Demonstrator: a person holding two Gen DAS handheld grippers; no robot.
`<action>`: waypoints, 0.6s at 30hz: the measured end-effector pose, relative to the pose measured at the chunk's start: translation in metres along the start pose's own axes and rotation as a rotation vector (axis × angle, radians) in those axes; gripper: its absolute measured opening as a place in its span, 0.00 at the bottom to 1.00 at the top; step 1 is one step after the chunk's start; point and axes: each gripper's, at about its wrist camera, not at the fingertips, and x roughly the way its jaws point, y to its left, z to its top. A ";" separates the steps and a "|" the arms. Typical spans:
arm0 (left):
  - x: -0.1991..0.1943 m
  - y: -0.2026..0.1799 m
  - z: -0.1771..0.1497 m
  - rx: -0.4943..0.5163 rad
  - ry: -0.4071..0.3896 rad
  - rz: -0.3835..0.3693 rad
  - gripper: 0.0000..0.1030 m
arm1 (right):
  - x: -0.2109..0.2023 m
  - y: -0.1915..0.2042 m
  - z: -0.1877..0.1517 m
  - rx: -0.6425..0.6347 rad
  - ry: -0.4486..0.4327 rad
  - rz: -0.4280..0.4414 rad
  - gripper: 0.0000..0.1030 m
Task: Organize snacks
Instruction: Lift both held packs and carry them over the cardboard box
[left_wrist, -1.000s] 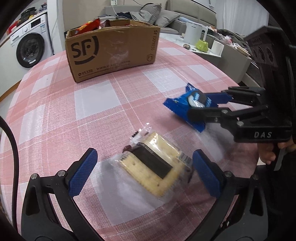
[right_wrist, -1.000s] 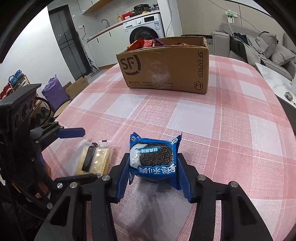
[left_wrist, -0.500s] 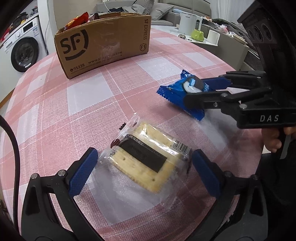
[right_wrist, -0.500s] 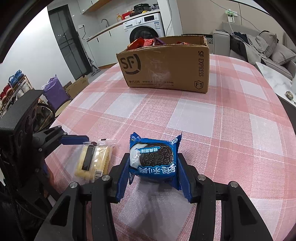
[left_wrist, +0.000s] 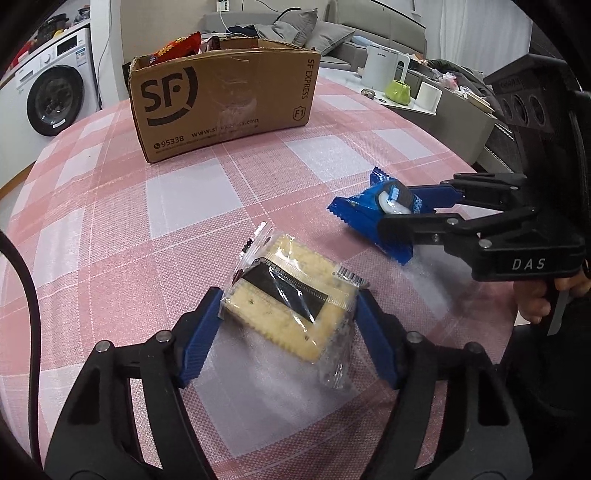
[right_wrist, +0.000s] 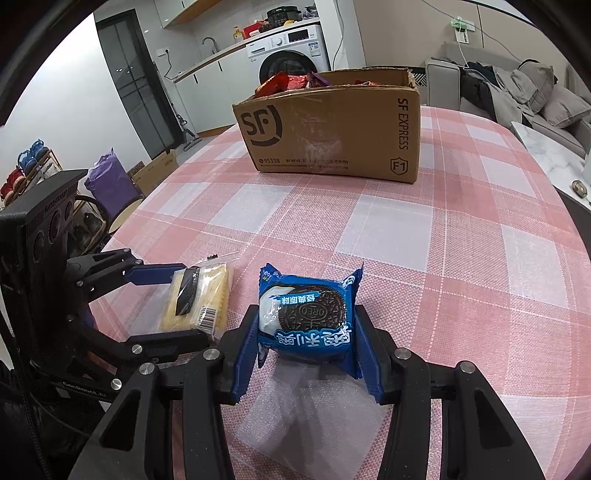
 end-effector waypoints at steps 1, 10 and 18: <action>0.000 -0.001 0.000 -0.003 -0.004 0.001 0.68 | 0.000 0.000 0.000 0.002 -0.001 0.000 0.48; -0.009 0.016 0.006 -0.085 -0.062 0.023 0.68 | -0.009 -0.006 0.002 0.032 -0.048 0.011 0.48; -0.019 0.029 0.014 -0.139 -0.113 0.040 0.68 | -0.018 -0.008 0.008 0.055 -0.098 0.020 0.48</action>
